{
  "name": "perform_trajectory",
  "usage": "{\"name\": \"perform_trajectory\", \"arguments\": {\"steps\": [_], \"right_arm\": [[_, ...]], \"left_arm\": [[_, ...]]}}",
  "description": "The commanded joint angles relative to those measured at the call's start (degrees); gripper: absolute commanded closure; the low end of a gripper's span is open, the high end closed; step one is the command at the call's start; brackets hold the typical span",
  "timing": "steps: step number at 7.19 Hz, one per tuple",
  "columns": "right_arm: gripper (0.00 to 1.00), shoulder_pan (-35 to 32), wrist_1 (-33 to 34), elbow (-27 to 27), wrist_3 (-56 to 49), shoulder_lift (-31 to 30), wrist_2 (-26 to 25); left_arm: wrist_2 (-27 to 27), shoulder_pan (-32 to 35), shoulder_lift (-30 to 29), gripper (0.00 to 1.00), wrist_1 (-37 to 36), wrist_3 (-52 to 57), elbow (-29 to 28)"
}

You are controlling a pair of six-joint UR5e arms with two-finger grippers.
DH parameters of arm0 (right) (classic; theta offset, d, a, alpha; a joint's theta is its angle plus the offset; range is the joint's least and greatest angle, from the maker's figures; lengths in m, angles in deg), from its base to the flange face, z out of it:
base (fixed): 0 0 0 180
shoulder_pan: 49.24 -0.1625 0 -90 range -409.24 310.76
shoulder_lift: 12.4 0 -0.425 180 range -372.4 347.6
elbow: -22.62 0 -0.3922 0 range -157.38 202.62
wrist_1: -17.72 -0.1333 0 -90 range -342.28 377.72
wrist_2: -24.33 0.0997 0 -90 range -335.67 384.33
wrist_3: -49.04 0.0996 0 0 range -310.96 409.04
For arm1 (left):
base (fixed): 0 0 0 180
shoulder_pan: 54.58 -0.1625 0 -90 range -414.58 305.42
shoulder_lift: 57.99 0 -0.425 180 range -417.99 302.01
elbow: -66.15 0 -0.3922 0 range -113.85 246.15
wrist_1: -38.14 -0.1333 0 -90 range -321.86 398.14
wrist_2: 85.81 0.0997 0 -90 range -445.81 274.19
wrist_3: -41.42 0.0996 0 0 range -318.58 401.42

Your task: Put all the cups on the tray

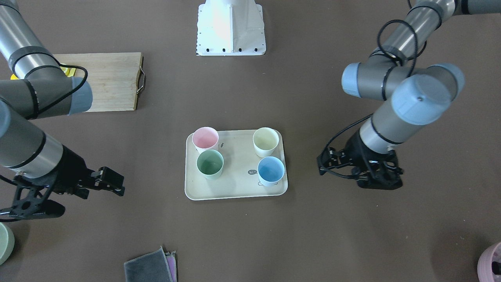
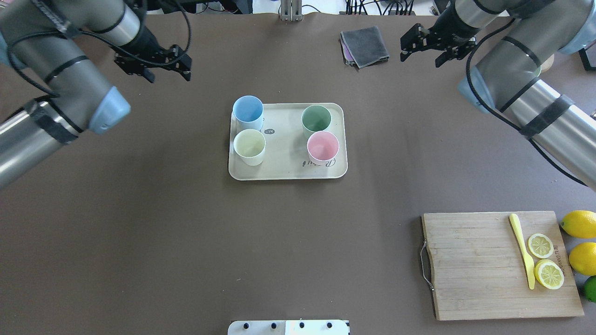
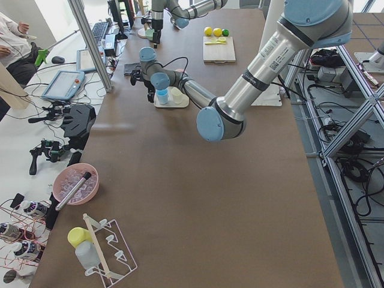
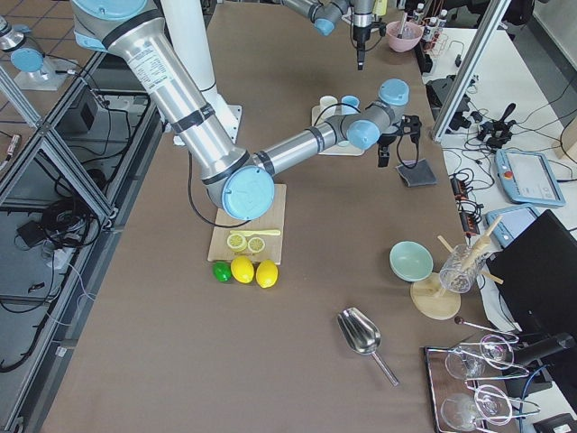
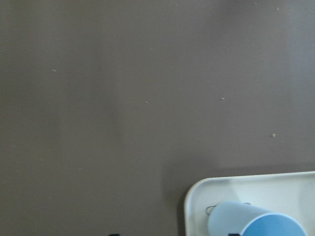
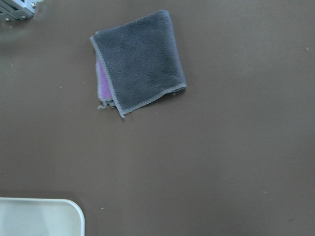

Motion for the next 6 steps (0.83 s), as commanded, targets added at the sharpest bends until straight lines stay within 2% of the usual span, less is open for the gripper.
{"name": "perform_trajectory", "arguments": {"steps": [1, 2, 3, 4, 6], "right_arm": [[0.0, -8.7, 0.13, 0.64, -18.3, -8.22, 3.64], [0.0, -12.31, 4.3, 0.65, -25.88, -10.09, 4.08], [0.0, -16.43, 11.57, -0.05, -35.53, -10.45, 4.17], [0.0, -19.0, 15.21, 0.29, -44.58, -12.11, 4.09], [0.0, -19.99, 13.77, -0.49, -51.58, -17.98, 3.38]], "left_arm": [[-1.2, 8.63, 14.2, 0.03, -3.89, 17.8, 9.84], [-1.9, 13.19, 17.75, 0.03, -3.9, 25.45, 10.04], [-1.99, 16.72, 22.66, 0.03, -3.81, 33.1, 10.65], [-2.08, 20.32, 26.97, 0.03, -3.63, 41.09, 10.74], [-1.21, 23.16, 31.92, 0.02, -3.81, 45.48, 10.75]]}}
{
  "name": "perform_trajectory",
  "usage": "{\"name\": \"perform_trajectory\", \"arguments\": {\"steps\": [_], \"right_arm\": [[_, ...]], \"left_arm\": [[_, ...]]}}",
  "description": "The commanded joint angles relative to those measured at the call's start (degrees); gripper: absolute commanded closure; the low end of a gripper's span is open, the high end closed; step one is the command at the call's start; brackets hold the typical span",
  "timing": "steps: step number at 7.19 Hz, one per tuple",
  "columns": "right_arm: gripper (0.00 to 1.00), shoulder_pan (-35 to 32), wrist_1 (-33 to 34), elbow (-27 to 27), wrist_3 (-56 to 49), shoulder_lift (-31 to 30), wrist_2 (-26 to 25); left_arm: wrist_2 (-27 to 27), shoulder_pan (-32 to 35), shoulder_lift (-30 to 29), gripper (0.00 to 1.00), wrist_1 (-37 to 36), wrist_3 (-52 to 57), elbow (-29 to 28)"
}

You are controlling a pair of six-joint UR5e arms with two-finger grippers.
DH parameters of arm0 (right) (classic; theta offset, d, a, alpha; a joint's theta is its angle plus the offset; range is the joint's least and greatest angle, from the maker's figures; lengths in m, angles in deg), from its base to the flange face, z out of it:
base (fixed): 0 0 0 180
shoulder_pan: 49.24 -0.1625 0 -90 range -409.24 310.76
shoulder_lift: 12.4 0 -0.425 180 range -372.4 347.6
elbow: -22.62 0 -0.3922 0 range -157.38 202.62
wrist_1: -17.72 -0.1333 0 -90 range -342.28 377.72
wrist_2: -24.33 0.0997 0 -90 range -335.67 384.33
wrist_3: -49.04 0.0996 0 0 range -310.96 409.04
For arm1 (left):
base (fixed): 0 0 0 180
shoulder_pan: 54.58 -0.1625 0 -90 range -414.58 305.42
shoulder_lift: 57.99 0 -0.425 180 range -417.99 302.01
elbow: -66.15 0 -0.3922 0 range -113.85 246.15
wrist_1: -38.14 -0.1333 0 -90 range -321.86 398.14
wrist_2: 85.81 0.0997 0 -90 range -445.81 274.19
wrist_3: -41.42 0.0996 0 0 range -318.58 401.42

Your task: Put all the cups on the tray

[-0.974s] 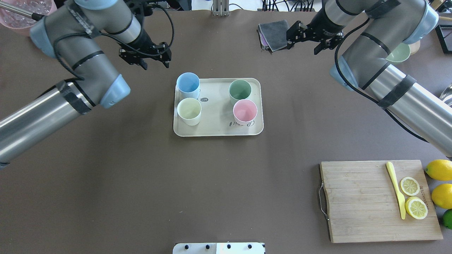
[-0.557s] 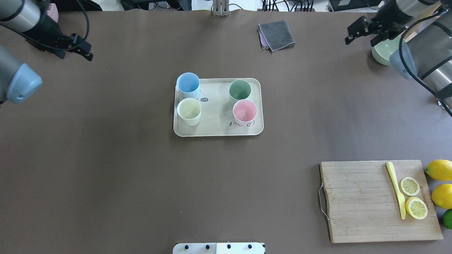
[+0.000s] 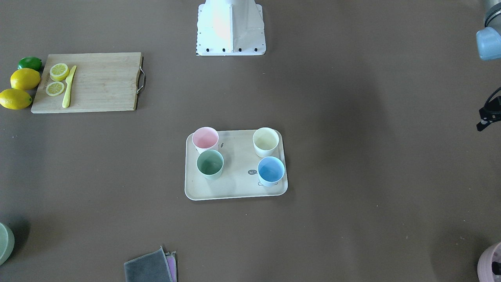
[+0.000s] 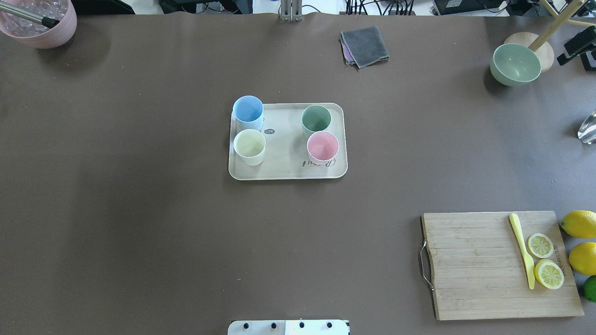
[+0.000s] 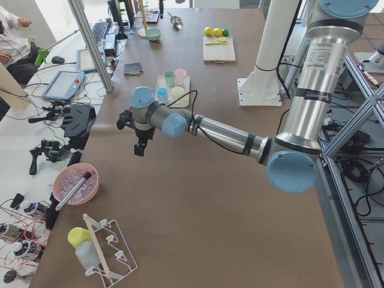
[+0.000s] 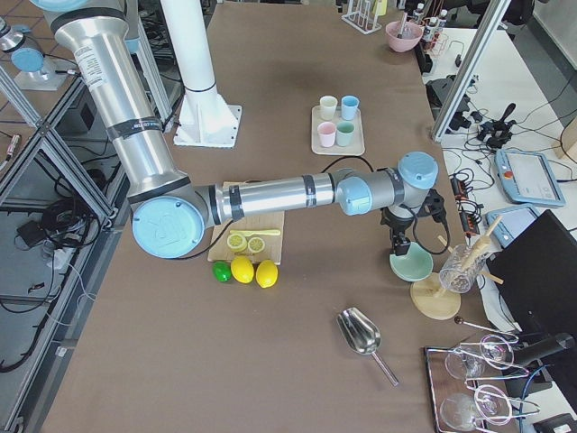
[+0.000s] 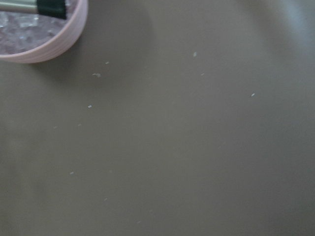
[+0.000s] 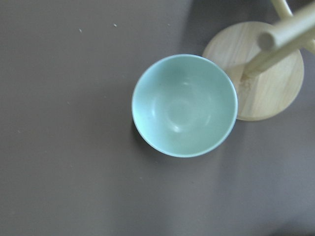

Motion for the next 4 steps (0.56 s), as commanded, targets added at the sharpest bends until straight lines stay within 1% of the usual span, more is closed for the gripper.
{"name": "perform_trajectory", "arguments": {"steps": [1, 2, 4], "right_arm": [[0.0, -1.2, -0.13, -0.53, -8.02, -4.69, -0.46], [0.0, -1.37, -0.13, -0.8, -7.78, -6.44, -0.55], [0.0, -1.29, -0.65, -1.5, -6.9, -7.25, -0.64]], "left_arm": [[0.42, 1.83, 4.56, 0.02, -0.07, 2.54, 0.15], [-0.1, 1.83, 4.48, 0.02, 0.28, 2.28, 0.58], [0.41, 1.92, 4.66, 0.02, 0.28, 2.27, 0.5]]}}
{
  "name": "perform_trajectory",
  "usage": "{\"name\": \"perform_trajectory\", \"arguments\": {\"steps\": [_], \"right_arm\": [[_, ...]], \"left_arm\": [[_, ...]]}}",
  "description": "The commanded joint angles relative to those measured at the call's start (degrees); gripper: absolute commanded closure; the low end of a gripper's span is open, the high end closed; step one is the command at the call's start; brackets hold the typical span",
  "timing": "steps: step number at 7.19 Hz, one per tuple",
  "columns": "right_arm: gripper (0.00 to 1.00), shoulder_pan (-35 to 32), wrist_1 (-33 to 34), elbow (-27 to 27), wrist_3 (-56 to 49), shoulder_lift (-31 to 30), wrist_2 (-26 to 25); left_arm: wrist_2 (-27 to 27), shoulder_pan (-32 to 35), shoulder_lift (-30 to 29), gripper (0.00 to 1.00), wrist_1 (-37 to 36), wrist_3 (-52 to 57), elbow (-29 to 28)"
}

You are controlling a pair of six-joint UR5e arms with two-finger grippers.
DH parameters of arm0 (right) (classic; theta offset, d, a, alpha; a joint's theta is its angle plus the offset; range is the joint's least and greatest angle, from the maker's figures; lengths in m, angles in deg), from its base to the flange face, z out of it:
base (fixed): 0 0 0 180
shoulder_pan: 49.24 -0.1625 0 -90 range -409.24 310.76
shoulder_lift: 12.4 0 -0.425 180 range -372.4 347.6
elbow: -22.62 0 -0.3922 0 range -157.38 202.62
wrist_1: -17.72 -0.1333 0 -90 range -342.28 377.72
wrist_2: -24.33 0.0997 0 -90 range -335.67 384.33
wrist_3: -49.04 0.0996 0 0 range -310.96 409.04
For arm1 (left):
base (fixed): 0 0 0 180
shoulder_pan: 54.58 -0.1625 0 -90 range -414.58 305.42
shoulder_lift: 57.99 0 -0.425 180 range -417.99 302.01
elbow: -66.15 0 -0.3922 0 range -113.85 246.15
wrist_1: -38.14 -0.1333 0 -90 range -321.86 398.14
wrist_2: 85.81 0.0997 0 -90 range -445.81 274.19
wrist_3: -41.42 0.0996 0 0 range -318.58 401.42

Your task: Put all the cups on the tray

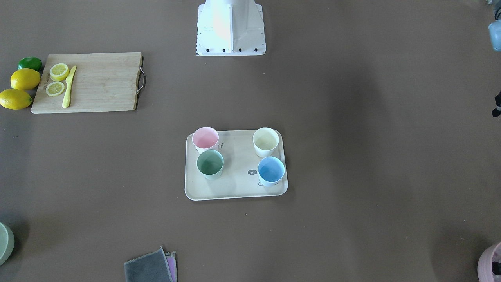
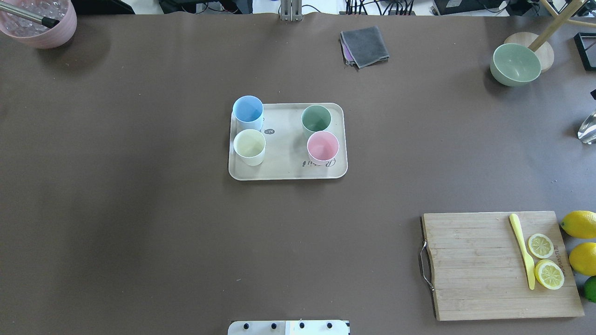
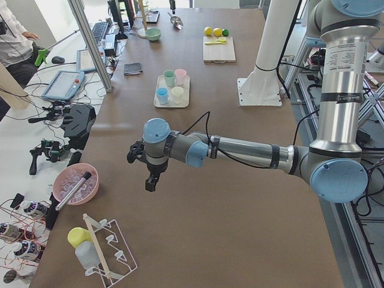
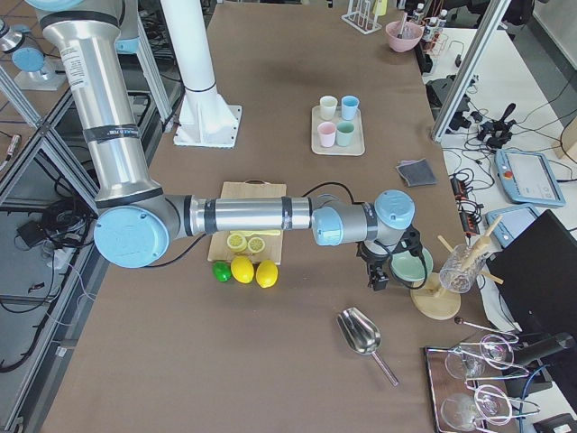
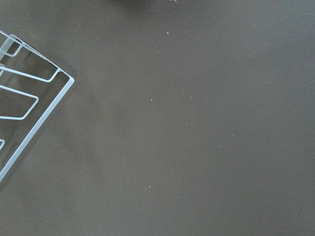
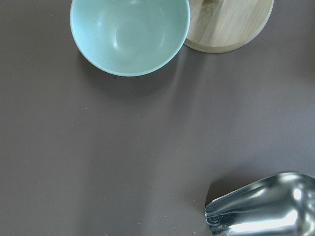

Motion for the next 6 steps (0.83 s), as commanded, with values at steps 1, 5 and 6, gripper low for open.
{"name": "perform_trajectory", "arguments": {"steps": [1, 5, 6], "right_arm": [[0.0, 0.02, -0.33, -1.55, 0.27, -1.15, -0.26], [0.0, 0.02, 0.2, -2.26, 0.18, -1.6, -1.58], [0.0, 0.02, 0.02, -2.26, 0.09, -1.6, -1.5]], "left_arm": [[-0.4, 0.23, 0.22, 0.02, -0.29, -0.09, 0.61], [-6.3, 2.69, 0.05, 0.02, -3.19, -0.01, 0.44], [-5.77, 2.35, -0.56, 0.02, -3.11, 0.34, 0.26]]}}
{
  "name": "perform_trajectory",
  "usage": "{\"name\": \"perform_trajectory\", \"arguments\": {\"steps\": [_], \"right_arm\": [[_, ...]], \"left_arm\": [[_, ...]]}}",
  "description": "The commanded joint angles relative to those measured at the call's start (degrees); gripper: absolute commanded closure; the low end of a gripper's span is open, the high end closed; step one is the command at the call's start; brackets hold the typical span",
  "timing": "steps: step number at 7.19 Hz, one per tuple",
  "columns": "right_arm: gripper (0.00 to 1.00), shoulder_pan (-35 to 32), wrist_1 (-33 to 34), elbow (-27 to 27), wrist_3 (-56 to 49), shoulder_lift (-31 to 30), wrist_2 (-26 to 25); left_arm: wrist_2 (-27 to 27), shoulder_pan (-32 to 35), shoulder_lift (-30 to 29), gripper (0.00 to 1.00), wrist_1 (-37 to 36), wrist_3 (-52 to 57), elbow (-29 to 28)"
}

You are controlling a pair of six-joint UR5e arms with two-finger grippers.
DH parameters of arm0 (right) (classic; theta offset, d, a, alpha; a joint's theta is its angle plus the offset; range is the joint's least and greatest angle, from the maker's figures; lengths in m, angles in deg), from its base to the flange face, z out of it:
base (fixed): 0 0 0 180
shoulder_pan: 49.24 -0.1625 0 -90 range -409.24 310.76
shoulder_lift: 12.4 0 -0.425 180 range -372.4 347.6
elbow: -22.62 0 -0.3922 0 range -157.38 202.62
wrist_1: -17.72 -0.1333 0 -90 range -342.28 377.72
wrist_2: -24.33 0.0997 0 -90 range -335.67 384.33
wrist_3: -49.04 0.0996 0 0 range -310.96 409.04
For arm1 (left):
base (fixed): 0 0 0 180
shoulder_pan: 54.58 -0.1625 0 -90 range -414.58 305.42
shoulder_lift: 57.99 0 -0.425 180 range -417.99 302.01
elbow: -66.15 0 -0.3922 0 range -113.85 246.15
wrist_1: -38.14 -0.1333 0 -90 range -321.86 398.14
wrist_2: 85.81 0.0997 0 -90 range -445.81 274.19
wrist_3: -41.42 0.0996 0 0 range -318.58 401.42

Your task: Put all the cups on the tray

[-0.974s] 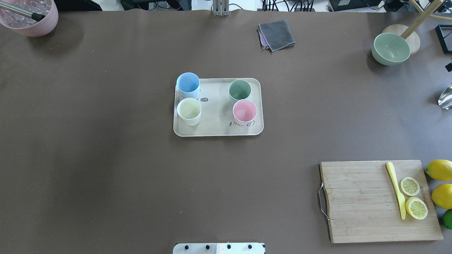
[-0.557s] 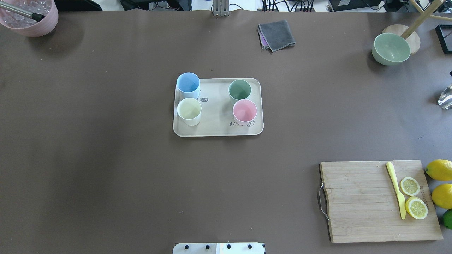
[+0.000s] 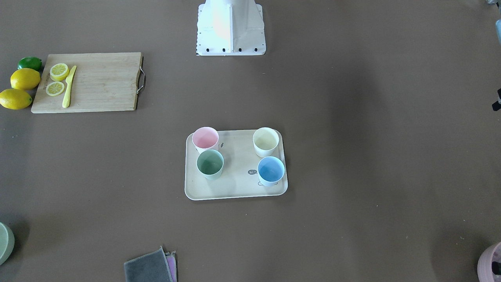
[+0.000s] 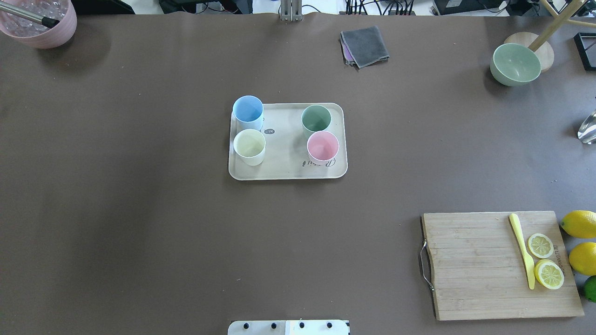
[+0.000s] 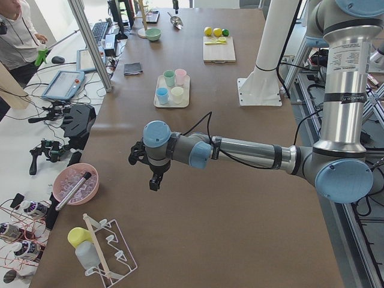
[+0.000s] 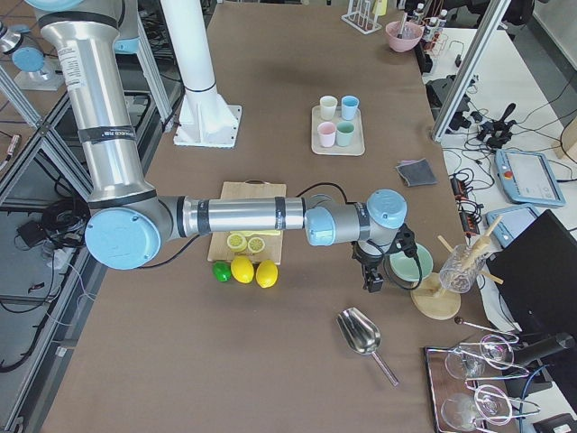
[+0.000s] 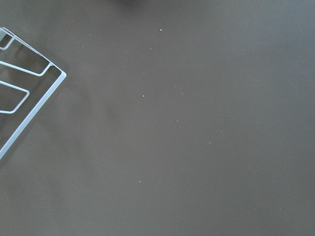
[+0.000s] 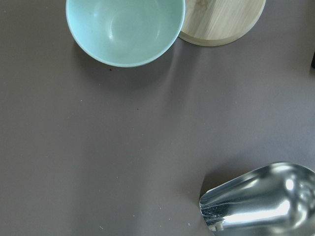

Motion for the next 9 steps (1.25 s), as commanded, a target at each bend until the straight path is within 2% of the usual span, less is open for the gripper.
{"name": "perform_trajectory", "arguments": {"steps": [1, 9], "right_arm": [[0.0, 0.0, -0.11, -0.01, -0.08, -0.02, 0.5], [0.0, -0.09, -0.46, -2.2, -0.61, -1.08, 0.59]], "left_arm": [[2.35, -0.01, -0.61, 0.02, -0.17, 0.48, 0.05], [2.55, -0.09, -0.7, 0.02, 0.18, 0.57, 0.31]]}}
